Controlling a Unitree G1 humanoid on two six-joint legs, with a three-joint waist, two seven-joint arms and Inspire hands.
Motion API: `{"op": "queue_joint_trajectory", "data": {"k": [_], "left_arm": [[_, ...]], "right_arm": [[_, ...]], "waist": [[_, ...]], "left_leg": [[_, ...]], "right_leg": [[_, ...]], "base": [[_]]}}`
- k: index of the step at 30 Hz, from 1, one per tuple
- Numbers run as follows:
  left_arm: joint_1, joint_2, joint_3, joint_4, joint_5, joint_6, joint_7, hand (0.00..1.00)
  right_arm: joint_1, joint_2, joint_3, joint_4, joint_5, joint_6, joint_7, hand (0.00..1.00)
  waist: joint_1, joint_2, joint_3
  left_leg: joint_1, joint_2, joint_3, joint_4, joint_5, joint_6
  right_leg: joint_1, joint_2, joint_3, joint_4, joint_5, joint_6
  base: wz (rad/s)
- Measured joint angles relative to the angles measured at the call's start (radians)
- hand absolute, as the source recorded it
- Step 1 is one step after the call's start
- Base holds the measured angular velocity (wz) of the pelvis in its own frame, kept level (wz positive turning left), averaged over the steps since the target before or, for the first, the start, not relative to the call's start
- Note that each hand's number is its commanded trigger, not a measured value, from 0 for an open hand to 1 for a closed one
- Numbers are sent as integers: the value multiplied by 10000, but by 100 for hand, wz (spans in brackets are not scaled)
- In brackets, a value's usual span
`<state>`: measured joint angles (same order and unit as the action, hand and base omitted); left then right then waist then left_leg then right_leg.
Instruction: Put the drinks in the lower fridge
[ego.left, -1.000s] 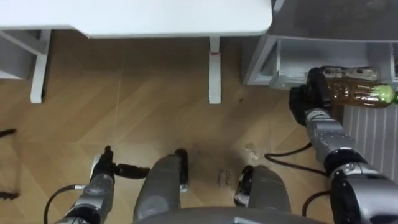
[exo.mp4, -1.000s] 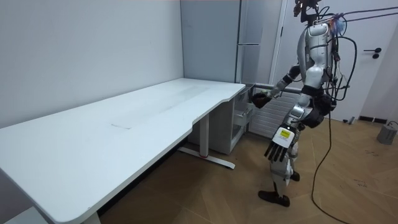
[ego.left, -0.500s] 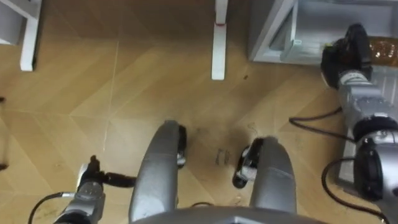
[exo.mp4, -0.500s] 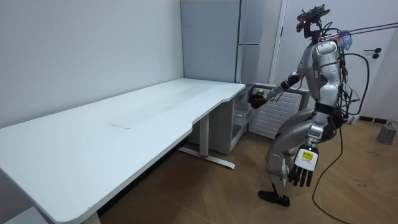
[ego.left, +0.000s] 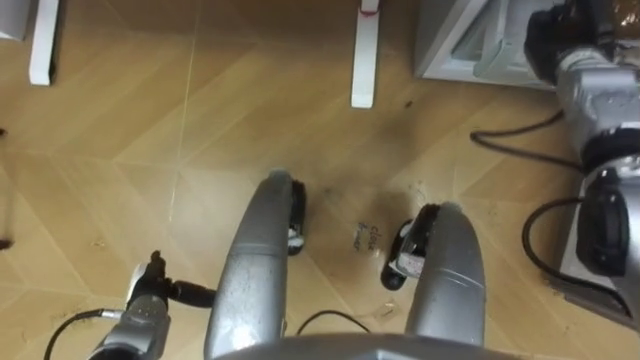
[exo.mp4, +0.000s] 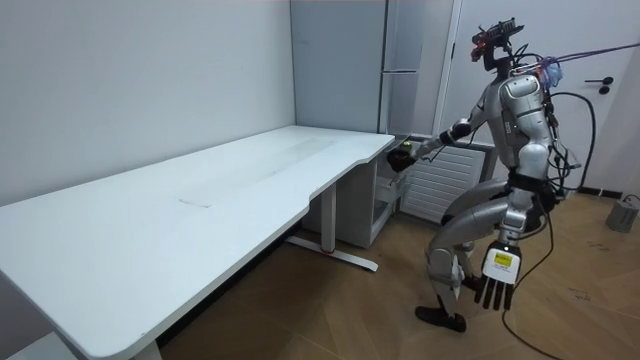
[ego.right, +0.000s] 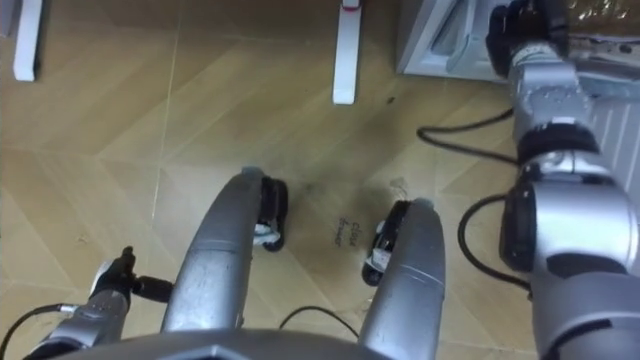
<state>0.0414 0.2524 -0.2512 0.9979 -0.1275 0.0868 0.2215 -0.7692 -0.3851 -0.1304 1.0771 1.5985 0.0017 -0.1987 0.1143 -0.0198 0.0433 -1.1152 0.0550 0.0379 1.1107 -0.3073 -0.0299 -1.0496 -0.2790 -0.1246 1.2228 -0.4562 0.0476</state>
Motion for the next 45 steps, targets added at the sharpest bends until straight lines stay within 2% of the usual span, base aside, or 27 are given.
{"op": "queue_joint_trajectory", "data": {"k": [1, 2, 3, 4, 9, 13, 18, 24, 26, 30, 35, 45], "left_arm": [[0, 3, 12, 8, 0, 2, 1, 0], [3, 16, 11, 15, -3, 4, 2, 0], [3, 25, 10, 8, -4, 4, 2, 0], [7, 34, 9, 5, -12, 1, 2, 0], [103, 85, 13, -163, -7, -8, -2, 0], [132, 113, 28, -204, -15, -37, -179, 0], [385, 118, 25, -499, -369, -40, -211, 0], [666, 166, 10, -786, -390, -71, -210, 0], [726, 331, -41, -765, -389, -140, -210, 0], [790, 550, -240, -756, -404, -225, -202, 0], [834, 587, -294, -755, -790, -240, -191, 0], [841, 713, -450, -753, -1737, -291, -195, 0]], "right_arm": [[-95, -44, -20, -58, 38, -1, -124, 100], [-175, -49, -70, -60, 86, -3, -284, 62], [-175, -52, -72, -63, 88, -7, -331, 15], [-175, -56, -84, -73, 70, -9, -407, 0], [-181, -105, -95, -112, 4, -80, -532, 0], [-181, -166, -89, -284, -52, -277, -766, 0], [-179, -445, -69, -323, -354, -346, -993, 0], [-127, -452, 62, -618, -350, -371, -1341, 0], [-45, -456, 332, -616, -337, -352, -1364, 0], [73, -455, 524, -609, -340, -326, -1364, 0], [77, -450, 817, -610, -339, -234, -1331, 0], [739, -447, 1287, -475, -319, -188, -691, 0]], "waist": [[2, 2, -1], [-4, 4, -2], [-5, 4, -2], [-8, 11, -6], [15, 99, -60], [134, 172, -103], [283, 173, -104], [243, 140, -87], [182, 48, -73], [144, -1, -63], [56, -121, -38], [181, -139, -26]], "left_leg": [[-3, 1, 0, -3, -7, -8], [-3, 5, 0, -3, -20, -24], [-3, 8, -1, -3, -23, -27], [-8, 13, -1, -3, -23, -27], [-52, 17, -1, -2, -34, -22], [-44, 29, -1, -17, -45, -31], [-11, 30, -1, -42, -56, -53], [51, 29, 28, -109, -63, -65], [254, 41, 48, -309, -35, -105], [503, 62, 46, -750, 92, -155], [673, 212, 86, -1363, 333, -136], [1654, 353, 203, -2360, 404, -177]], "right_leg": [[-7, 6, 3, -4, -6, 1], [-11, 23, 10, -13, -8, 2], [-9, 30, 10, -18, -9, 1], [-10, 31, 6, -28, -11, -4], [-31, 27, -10, -48, -24, -28], [-33, 29, -16, -43, -47, -65], [-32, 25, -13, -17, -114, -35], [-13, 6, 2, -51, -124, -30], [140, 30, -9, -213, -94, -56], [376, 79, -115, -638, 52, -106], [521, 365, -152, -1379, 418, -182], [1534, 593, -295, -2510, 643, -169]], "base": [[0], [0], [0], [0], [0], [0], [0], [0], [0], [-1], [-8], [-5]]}}
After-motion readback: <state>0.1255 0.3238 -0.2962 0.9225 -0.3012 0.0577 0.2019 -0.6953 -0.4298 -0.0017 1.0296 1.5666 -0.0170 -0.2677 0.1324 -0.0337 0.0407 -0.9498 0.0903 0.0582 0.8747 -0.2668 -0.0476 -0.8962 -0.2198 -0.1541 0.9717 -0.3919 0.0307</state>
